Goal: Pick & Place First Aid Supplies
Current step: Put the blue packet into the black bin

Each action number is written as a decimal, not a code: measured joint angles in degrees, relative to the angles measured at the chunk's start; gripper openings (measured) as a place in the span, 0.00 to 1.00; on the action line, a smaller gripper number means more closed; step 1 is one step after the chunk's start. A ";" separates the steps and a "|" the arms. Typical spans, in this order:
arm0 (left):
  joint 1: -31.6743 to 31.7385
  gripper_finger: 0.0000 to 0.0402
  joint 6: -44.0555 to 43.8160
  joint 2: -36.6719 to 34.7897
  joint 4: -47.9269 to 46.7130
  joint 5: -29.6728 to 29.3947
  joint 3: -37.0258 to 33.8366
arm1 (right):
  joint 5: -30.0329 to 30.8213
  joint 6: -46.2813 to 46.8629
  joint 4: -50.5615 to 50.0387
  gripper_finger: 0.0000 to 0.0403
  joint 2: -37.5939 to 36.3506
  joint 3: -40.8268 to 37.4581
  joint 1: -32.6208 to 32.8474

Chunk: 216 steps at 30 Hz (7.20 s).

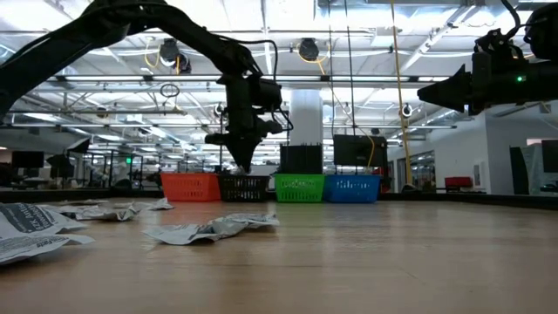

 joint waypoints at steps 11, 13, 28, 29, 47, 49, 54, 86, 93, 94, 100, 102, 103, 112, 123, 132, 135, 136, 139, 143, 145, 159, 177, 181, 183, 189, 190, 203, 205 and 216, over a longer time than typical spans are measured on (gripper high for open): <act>0.22 0.39 0.21 -0.02 0.54 1.30 0.00 | -0.01 -0.01 -0.01 0.35 0.00 0.00 -0.01; 0.50 0.43 0.19 -0.34 0.33 1.74 0.00 | 0.00 0.00 0.00 0.35 0.01 0.00 0.01; -0.94 0.46 14.54 -4.80 -12.67 4.34 0.00 | 0.00 0.00 0.00 0.35 0.00 0.00 0.00; -1.23 0.46 15.07 -4.84 -13.78 4.34 0.00 | -0.01 0.00 0.00 0.35 0.00 0.00 -0.01; -22.56 0.46 29.09 -4.85 -15.20 4.30 0.00 | -0.01 0.00 0.00 0.35 0.00 0.00 0.01; -25.89 0.46 29.75 -4.85 -15.11 4.31 0.00 | 0.01 -0.02 0.00 0.35 0.00 0.00 0.01; -33.67 0.46 29.94 -4.85 -14.83 4.25 0.00 | 0.00 -0.01 0.00 0.35 0.00 0.00 -0.01; -54.64 0.46 33.12 -4.85 8.30 -3.81 -12.05 | 0.00 -0.01 -0.01 0.35 0.00 0.02 0.00; -54.64 0.46 35.11 -4.85 15.51 -3.97 -18.91 | 0.00 0.00 0.00 0.35 0.01 0.01 -0.01; -54.64 0.46 35.48 -4.85 16.95 -4.02 -19.97 | 0.00 0.00 0.00 0.35 0.00 0.01 0.01; -54.86 0.46 35.94 -5.10 22.86 -5.39 -24.04 | 0.00 -0.01 0.00 0.35 0.00 0.01 0.00; -55.04 0.46 35.74 -5.14 23.07 -5.39 -24.35 | 0.00 -0.01 0.00 0.35 0.01 0.02 0.01; -55.12 0.45 36.02 -5.14 23.04 -5.39 -24.37 | -0.01 0.00 0.00 0.35 0.00 0.00 -0.01; -55.02 0.17 36.46 -5.09 23.46 -5.43 -24.46 | 0.01 0.00 0.00 0.35 0.00 0.00 0.01; -53.87 0.01 35.69 -7.46 20.12 -3.49 -23.85 | -0.01 -0.01 -0.01 0.35 0.02 0.02 -0.01; -48.80 0.01 26.06 -17.44 14.95 -2.94 -21.73 | -0.01 -0.01 0.00 0.35 0.00 0.02 0.00; -47.02 0.01 21.85 -20.37 12.00 -2.81 -21.53 | 0.01 -0.01 0.02 0.35 0.00 0.00 0.00; -46.33 0.01 20.32 -20.93 10.74 -2.83 -21.53 | -0.01 -0.02 -0.02 0.35 0.02 0.00 -0.01; -44.36 0.01 15.61 -21.86 6.46 -2.08 -21.57 | 0.01 -0.01 0.02 0.35 0.02 0.01 0.00; -41.97 0.01 9.87 -22.24 1.68 0.97 -21.53 | -0.01 0.00 0.02 0.35 0.02 0.02 -0.01; -41.08 0.01 7.23 -22.08 -0.23 1.56 -21.55 | -0.01 0.00 0.02 0.35 0.02 0.00 0.01; -24.98 0.01 0.52 -22.16 -1.88 5.43 -21.55 | 0.00 0.00 0.02 0.35 0.02 0.01 -0.01; -2.21 0.01 5.12 -22.16 -6.15 5.36 -21.55 | -0.01 0.00 0.02 0.35 0.02 0.00 -0.01; 0.00 0.01 5.16 -22.02 -6.21 5.39 -20.99 | 0.01 -0.02 0.04 0.35 0.02 0.02 -0.01; 0.76 0.01 5.32 -20.53 -6.87 5.25 -18.37 | -0.01 -0.01 0.02 0.35 0.02 0.00 0.00; 3.19 0.01 7.25 -13.08 -13.00 4.16 -8.47 | 0.01 0.00 0.04 0.35 0.02 0.00 0.01; 3.43 0.01 7.73 -11.96 -14.21 4.08 -6.77 | 0.01 -0.02 0.04 0.35 0.00 0.00 0.01; 3.84 0.00 9.97 1.35 -15.58 3.78 10.12 | 0.01 0.00 0.04 0.35 0.00 0.02 0.00; 3.56 0.00 9.99 2.78 -14.25 3.85 10.12 | 0.01 -0.01 0.04 0.35 0.00 0.00 -0.01; 3.05 0.05 10.60 6.08 -10.39 2.62 10.05 | 0.01 0.00 0.04 0.35 0.00 0.02 -0.01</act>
